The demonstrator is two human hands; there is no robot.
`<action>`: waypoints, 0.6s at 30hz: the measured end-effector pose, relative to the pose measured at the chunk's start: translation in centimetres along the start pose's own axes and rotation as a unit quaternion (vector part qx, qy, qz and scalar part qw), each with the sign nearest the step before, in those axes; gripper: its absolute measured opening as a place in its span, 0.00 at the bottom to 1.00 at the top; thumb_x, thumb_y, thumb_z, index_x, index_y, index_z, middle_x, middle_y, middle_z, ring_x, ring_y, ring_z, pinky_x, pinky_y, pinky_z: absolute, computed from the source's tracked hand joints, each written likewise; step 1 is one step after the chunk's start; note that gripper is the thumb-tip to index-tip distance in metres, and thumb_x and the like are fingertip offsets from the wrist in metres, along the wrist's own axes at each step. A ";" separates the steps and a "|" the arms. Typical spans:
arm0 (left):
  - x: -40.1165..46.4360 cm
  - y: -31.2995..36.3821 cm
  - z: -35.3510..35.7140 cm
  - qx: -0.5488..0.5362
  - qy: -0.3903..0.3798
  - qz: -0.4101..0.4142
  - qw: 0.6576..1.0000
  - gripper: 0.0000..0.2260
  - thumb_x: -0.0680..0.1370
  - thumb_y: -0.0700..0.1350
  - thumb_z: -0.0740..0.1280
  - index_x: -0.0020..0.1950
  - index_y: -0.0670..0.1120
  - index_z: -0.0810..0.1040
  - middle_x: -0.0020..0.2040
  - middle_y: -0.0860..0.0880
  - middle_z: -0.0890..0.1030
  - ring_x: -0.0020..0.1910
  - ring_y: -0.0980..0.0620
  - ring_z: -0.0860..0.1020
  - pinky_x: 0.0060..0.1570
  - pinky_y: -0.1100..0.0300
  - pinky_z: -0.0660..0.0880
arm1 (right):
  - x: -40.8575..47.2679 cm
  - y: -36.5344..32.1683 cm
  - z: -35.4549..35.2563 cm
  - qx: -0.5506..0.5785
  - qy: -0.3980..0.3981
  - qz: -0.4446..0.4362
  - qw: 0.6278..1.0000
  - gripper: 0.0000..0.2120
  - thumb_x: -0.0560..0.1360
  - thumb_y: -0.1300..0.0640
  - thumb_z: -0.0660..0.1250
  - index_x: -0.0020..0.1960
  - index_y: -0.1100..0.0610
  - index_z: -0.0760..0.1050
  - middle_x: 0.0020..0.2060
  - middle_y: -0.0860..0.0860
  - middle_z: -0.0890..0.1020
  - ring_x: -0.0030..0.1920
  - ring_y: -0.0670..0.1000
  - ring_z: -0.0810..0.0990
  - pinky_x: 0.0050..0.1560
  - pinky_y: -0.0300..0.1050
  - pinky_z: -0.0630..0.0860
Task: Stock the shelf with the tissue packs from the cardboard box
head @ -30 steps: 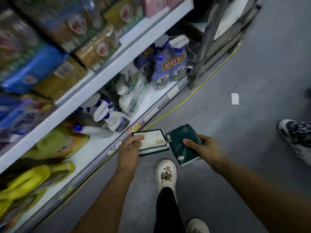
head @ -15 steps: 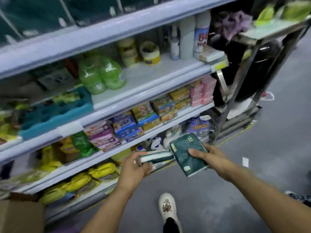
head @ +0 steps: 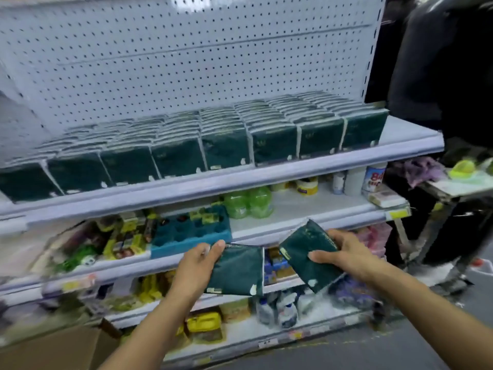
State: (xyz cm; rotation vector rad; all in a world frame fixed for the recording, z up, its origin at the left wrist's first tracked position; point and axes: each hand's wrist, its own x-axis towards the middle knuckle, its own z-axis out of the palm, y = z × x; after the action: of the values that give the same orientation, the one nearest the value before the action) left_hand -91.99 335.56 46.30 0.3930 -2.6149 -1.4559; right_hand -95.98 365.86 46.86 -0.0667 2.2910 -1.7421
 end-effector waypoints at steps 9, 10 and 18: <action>4.1 4.1 -8.2 -0.078 0.032 0.051 0.995 0.09 0.78 0.53 0.68 0.48 0.48 0.81 0.44 0.51 0.83 0.40 0.56 0.80 0.34 0.66 0.72 | 5.0 -13.4 3.3 -0.182 -0.009 -0.205 0.962 0.10 0.70 0.54 0.76 0.48 0.55 0.78 0.41 0.50 0.82 0.42 0.48 0.81 0.43 0.45 0.78; 4.5 4.2 -8.8 -0.086 0.030 0.053 0.994 0.09 0.78 0.53 0.68 0.47 0.48 0.81 0.43 0.51 0.83 0.41 0.55 0.81 0.35 0.66 0.72 | 5.6 -14.7 3.6 -0.208 -0.008 -0.226 0.952 0.10 0.70 0.53 0.76 0.48 0.54 0.78 0.40 0.49 0.81 0.42 0.48 0.81 0.43 0.46 0.78; 9.0 5.4 -12.3 -0.109 0.033 0.054 0.992 0.11 0.77 0.56 0.69 0.47 0.49 0.81 0.43 0.47 0.85 0.44 0.44 0.84 0.48 0.46 0.79 | 12.4 -22.8 7.0 -0.478 0.067 -0.308 0.820 0.21 0.71 0.43 0.73 0.61 0.48 0.75 0.54 0.47 0.78 0.58 0.54 0.74 0.62 0.53 0.63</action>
State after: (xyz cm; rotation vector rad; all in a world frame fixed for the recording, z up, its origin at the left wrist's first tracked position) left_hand -98.63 325.64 57.20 0.2669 -2.3543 -1.6391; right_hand -109.12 350.51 64.68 -0.9817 3.2360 -0.5439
